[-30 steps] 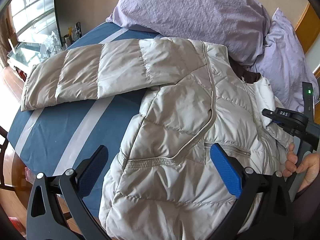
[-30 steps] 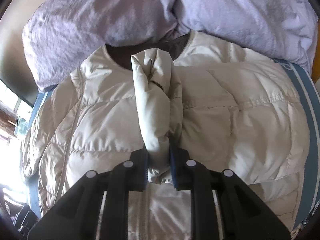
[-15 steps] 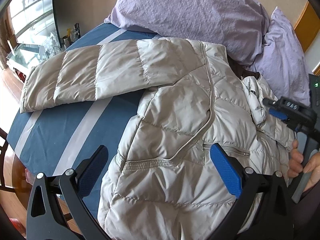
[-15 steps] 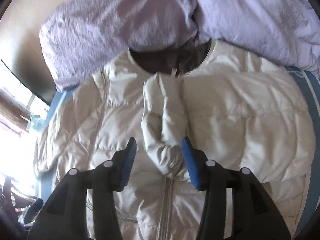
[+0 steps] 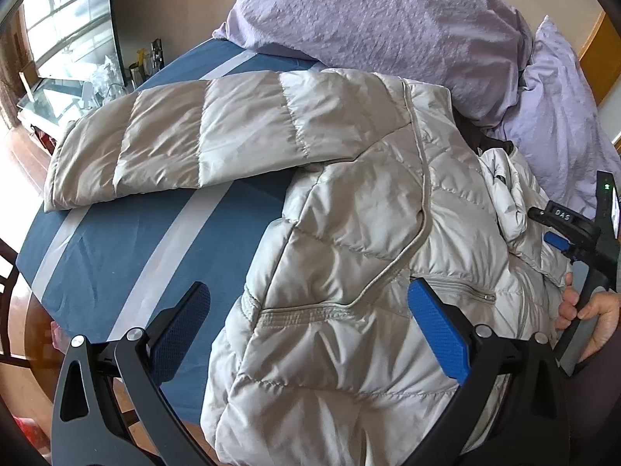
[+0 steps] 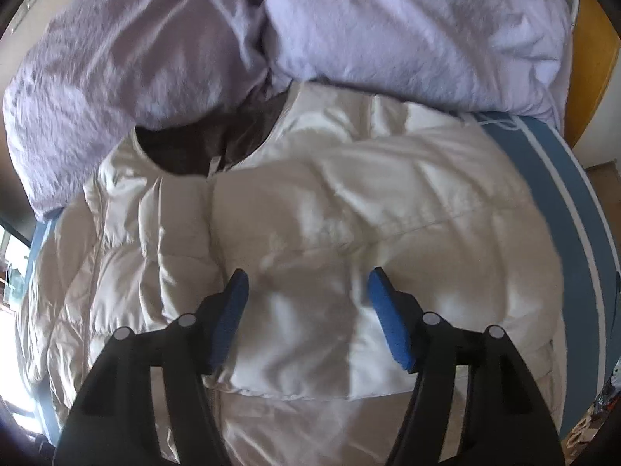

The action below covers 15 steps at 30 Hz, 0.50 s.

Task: Fold large clothes
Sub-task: 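Carry the sleeve across the jacket body and release it with the right gripper, then grasp the other sleeve cuff with the left gripper and lift it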

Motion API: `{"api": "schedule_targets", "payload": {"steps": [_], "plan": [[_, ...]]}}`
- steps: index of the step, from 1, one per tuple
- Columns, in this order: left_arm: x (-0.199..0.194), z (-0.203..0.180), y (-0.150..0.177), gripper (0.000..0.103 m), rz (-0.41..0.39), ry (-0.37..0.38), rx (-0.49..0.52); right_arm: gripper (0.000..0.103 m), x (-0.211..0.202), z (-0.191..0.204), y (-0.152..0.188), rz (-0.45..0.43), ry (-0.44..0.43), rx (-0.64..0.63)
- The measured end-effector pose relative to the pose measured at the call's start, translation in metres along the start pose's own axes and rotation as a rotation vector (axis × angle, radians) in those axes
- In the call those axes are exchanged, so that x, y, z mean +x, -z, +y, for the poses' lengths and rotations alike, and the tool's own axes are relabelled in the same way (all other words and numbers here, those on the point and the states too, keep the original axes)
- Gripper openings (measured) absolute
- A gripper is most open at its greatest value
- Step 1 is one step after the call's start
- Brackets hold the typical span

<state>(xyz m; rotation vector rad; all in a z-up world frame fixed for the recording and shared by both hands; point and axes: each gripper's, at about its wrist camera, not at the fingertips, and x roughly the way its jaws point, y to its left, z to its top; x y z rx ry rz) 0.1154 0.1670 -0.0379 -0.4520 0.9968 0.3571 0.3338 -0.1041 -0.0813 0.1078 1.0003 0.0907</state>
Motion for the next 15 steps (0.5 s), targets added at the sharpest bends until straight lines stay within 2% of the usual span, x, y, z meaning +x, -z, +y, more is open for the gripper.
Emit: {"api": "schedule_targets", "payload": {"steps": [8, 15], "plan": [[0.002, 0.010, -0.002, 0.102, 0.000, -0.012, -0.022, 0.077, 0.011, 0.024, 0.009, 0.050, -0.005, -0.026], [0.003, 0.018, -0.004, 0.102, 0.002, -0.019, -0.035, 0.082, 0.019, 0.031, 0.014, 0.079, 0.016, -0.009]]}}
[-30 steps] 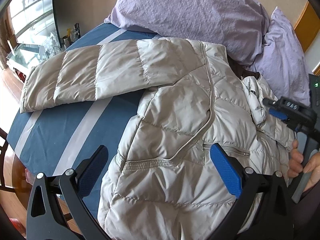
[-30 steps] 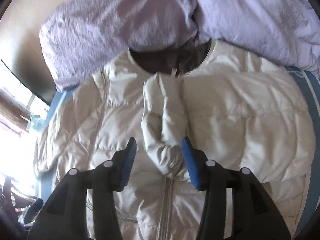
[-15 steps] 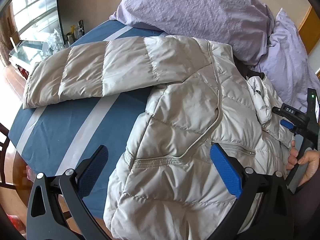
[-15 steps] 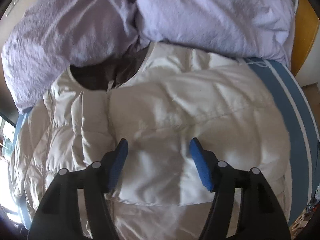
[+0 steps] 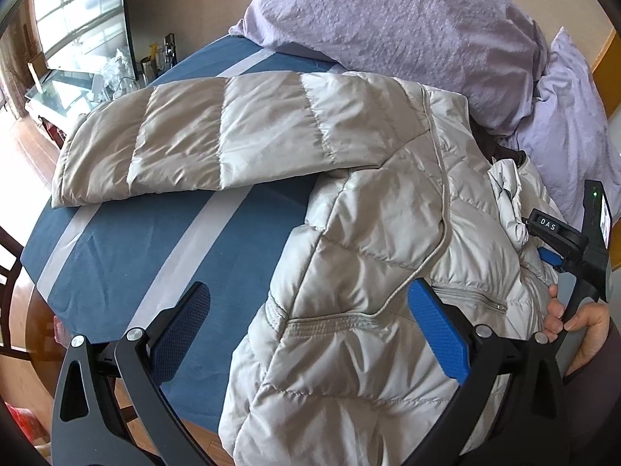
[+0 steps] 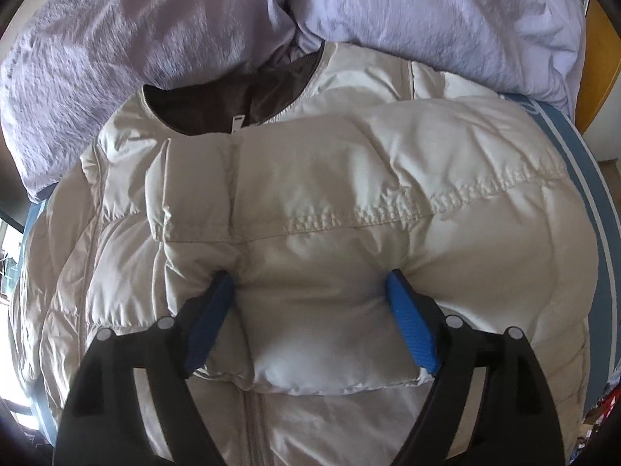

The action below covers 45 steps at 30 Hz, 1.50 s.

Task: Fold large clothes
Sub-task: 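Grasp the other sleeve cuff with the left gripper and lift it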

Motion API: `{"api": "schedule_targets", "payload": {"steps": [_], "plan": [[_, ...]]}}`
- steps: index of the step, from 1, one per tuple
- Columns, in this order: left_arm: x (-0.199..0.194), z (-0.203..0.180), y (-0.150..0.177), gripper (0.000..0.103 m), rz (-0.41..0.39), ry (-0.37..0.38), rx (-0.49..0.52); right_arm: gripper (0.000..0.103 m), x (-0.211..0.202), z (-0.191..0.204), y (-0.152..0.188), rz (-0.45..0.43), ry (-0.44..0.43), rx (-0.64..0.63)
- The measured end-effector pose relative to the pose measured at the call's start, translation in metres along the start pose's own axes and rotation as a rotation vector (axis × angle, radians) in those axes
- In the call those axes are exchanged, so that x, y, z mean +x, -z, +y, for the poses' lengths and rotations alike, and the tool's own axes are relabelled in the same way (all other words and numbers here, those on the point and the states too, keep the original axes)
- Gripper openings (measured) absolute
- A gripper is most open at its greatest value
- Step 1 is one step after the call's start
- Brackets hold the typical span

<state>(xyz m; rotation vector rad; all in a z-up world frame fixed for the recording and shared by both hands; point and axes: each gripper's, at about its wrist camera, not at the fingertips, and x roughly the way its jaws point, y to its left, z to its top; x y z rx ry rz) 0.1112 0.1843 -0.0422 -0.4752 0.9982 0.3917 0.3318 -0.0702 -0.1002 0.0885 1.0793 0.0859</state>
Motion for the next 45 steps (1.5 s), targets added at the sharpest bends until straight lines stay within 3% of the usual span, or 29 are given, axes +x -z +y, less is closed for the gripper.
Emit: {"api": "schedule_targets", "payload": {"steps": [11, 19, 26, 32, 40, 45], "plan": [[0.008, 0.023, -0.009, 0.102, 0.019, -0.018, -0.057, 0.088, 0.014, 0.010, 0.010, -0.028, 0.067, -0.040], [0.013, 0.059, -0.025, 0.102, -0.001, -0.055, -0.123, 0.093, 0.016, 0.005, 0.012, -0.070, 0.055, -0.055], [0.015, 0.119, -0.045, 0.102, -0.048, -0.142, -0.215, 0.093, 0.015, 0.005, 0.012, -0.077, 0.053, -0.052], [0.023, 0.190, -0.062, 0.100, -0.056, -0.198, -0.353, 0.093, 0.014, 0.005, 0.014, -0.086, 0.054, -0.050], [0.034, 0.244, -0.068, 0.085, -0.023, -0.229, -0.469, 0.093, 0.014, 0.005, 0.014, -0.086, 0.056, -0.048], [0.041, 0.257, -0.070, 0.079, -0.011, -0.181, -0.518, 0.093, 0.014, 0.005, 0.015, -0.086, 0.057, -0.048]]}}
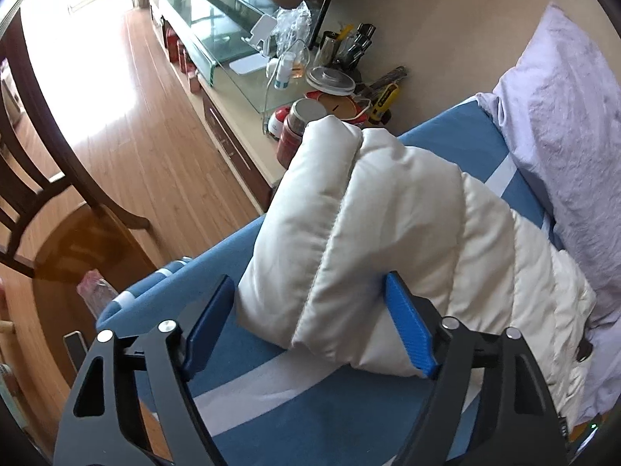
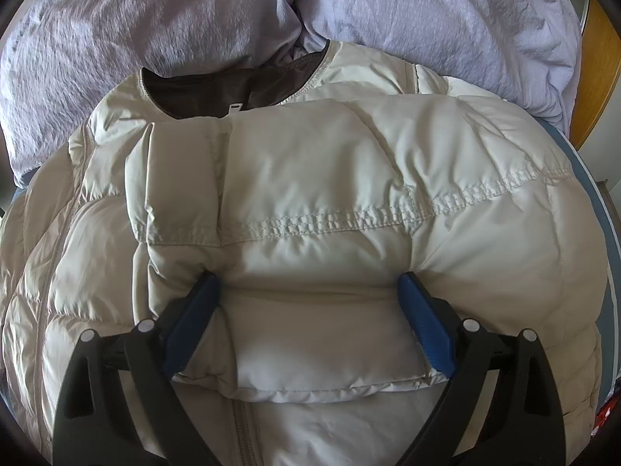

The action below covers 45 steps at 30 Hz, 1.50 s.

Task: Fold large clothes
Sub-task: 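Grasp the other sleeve cuff with the left gripper and lift it, then lay the sleeve across the jacket body and open the left gripper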

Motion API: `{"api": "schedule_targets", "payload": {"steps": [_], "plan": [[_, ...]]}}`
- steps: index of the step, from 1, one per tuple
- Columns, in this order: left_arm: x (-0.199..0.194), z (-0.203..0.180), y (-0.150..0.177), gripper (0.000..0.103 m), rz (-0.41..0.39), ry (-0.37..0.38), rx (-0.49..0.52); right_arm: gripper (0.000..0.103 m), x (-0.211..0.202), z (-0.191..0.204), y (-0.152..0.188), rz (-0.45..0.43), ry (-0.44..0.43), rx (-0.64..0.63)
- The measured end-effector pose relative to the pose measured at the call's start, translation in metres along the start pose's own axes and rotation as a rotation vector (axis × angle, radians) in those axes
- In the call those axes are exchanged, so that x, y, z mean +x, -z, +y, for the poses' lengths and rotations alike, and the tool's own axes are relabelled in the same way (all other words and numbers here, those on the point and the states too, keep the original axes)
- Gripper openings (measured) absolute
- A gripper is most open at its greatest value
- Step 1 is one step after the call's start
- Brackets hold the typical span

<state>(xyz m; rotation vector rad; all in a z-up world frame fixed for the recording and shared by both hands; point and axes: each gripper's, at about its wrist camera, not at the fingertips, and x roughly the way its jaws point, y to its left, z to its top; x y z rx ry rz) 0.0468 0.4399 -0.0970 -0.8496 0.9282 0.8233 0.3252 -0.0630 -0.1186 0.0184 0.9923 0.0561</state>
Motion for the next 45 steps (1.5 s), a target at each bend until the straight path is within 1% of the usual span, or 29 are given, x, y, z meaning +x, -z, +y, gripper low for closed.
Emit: {"api": "schedule_targets", "payload": {"steps": [5, 8, 11, 12, 13, 15, 17, 19, 20, 22, 24, 26, 30, 35, 38, 41, 45], "plan": [[0.002, -0.001, 0.001, 0.077, -0.004, -0.002, 0.017, 0.093, 0.000, 0.000, 0.000, -0.001, 0.001, 0.000], [0.001, 0.001, 0.002, 0.070, -0.010, 0.003, 0.009, 0.093, 0.000, 0.000, 0.001, -0.002, 0.001, 0.000], [0.001, 0.000, 0.002, 0.058, -0.005, 0.016, 0.013, 0.093, -0.001, 0.000, 0.001, -0.003, 0.001, -0.001], [0.001, -0.001, 0.003, 0.052, 0.000, 0.029, 0.011, 0.093, -0.001, 0.000, 0.001, -0.002, 0.001, -0.001], [0.002, -0.003, 0.003, 0.049, 0.003, 0.035, 0.011, 0.093, -0.001, 0.000, 0.001, -0.003, 0.001, 0.000], [0.002, -0.005, 0.003, 0.049, -0.003, 0.023, 0.018, 0.093, -0.001, 0.000, 0.002, -0.003, 0.001, 0.000], [0.003, -0.006, 0.003, 0.044, -0.007, 0.022, 0.018, 0.093, -0.001, 0.001, 0.003, -0.003, 0.000, 0.000], [0.003, -0.005, 0.004, 0.025, -0.002, 0.060, 0.001, 0.093, -0.001, 0.001, 0.003, -0.004, 0.002, 0.000], [0.001, -0.006, 0.005, 0.022, -0.007, 0.064, -0.001, 0.093, -0.001, 0.001, 0.003, -0.004, 0.001, 0.001], [-0.004, -0.014, 0.005, 0.016, -0.031, 0.044, 0.024, 0.093, -0.001, 0.001, 0.004, -0.003, 0.000, 0.001], [-0.015, -0.025, 0.004, 0.015, -0.065, 0.024, 0.062, 0.093, -0.002, 0.001, 0.004, 0.000, -0.005, 0.001], [-0.025, -0.033, 0.002, 0.015, -0.093, 0.024, 0.085, 0.093, -0.003, 0.000, 0.003, 0.006, -0.012, 0.001], [-0.055, -0.057, -0.003, 0.015, -0.152, 0.073, 0.134, 0.093, -0.003, -0.004, -0.001, 0.020, -0.027, 0.001], [-0.087, -0.097, 0.000, 0.015, -0.197, 0.132, 0.213, 0.093, -0.001, -0.007, -0.008, 0.048, -0.051, 0.000], [-0.106, -0.124, 0.007, 0.015, -0.218, 0.198, 0.258, 0.093, -0.003, -0.011, -0.012, 0.068, -0.074, 0.001], [-0.127, -0.155, 0.017, 0.015, -0.234, 0.283, 0.308, 0.093, -0.007, -0.016, -0.014, 0.076, -0.094, -0.003], [-0.149, -0.204, 0.042, 0.015, -0.236, 0.379, 0.399, 0.093, -0.015, -0.026, -0.013, 0.070, -0.125, -0.001]]}}
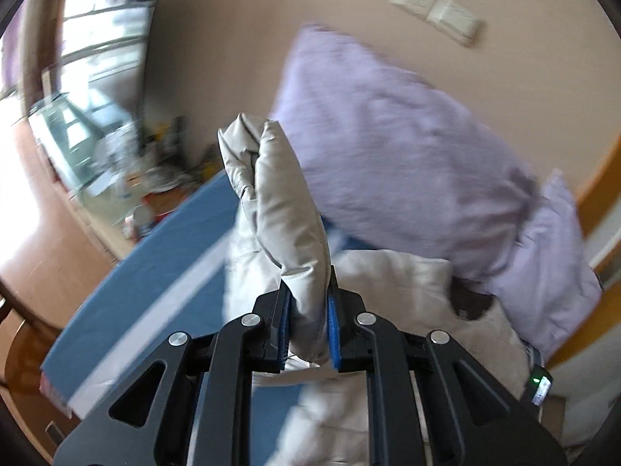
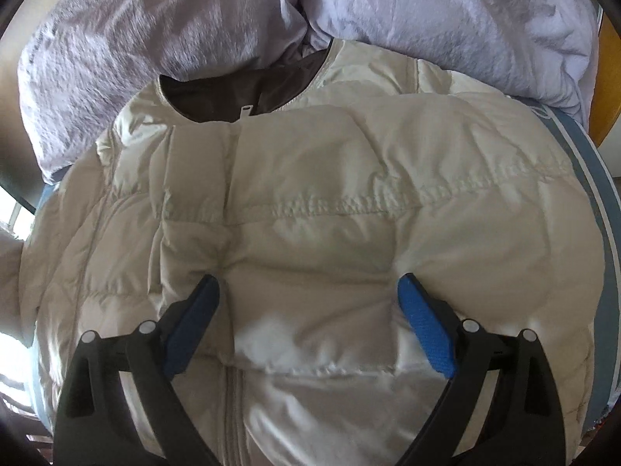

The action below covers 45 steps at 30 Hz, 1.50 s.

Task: Fold large clothes
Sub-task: 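Lay the sleeve across the jacket body and open the left gripper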

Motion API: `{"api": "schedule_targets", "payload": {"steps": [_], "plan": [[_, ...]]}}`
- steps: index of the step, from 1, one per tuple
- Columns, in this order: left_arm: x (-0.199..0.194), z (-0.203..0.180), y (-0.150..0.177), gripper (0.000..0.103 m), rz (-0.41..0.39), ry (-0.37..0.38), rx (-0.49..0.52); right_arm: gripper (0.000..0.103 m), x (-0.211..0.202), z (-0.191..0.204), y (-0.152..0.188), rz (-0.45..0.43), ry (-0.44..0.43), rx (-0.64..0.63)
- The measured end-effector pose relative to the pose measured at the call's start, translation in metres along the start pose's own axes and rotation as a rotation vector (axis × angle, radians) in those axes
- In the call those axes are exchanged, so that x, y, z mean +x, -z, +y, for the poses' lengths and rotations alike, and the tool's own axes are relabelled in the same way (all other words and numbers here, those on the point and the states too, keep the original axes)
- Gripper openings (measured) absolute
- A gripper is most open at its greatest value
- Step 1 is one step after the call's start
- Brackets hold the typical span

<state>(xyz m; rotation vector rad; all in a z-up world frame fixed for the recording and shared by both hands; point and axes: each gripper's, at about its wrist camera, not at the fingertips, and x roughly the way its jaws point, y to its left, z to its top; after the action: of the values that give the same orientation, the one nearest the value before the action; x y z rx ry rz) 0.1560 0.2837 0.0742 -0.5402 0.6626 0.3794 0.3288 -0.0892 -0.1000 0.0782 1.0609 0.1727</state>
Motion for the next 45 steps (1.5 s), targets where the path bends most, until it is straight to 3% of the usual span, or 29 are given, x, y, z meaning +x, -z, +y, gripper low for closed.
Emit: {"api": "schedule_targets", "payload": {"steps": [7, 17, 25, 36, 41, 45], "plan": [[0.010, -0.092, 0.016, 0.015, 0.032, 0.128, 0.148, 0.093, -0.017, -0.022, 0.006, -0.018, -0.006, -0.018], [0.044, -0.187, 0.067, 0.015, 0.153, 0.261, 0.238, 0.093, -0.043, -0.063, 0.022, -0.047, -0.018, 0.020], [0.083, -0.240, 0.109, 0.015, 0.250, 0.258, 0.338, 0.093, -0.050, -0.080, 0.030, -0.059, -0.037, 0.030], [0.137, -0.270, 0.173, 0.015, 0.408, 0.204, 0.453, 0.093, -0.061, -0.092, 0.035, -0.078, -0.021, 0.034], [0.146, -0.273, 0.190, 0.016, 0.421, 0.177, 0.498, 0.093, -0.061, -0.104, 0.039, -0.072, -0.007, 0.064], [0.141, -0.272, 0.186, 0.024, 0.416, 0.185, 0.502, 0.093, -0.059, -0.105, 0.040, -0.069, -0.001, 0.069]]}}
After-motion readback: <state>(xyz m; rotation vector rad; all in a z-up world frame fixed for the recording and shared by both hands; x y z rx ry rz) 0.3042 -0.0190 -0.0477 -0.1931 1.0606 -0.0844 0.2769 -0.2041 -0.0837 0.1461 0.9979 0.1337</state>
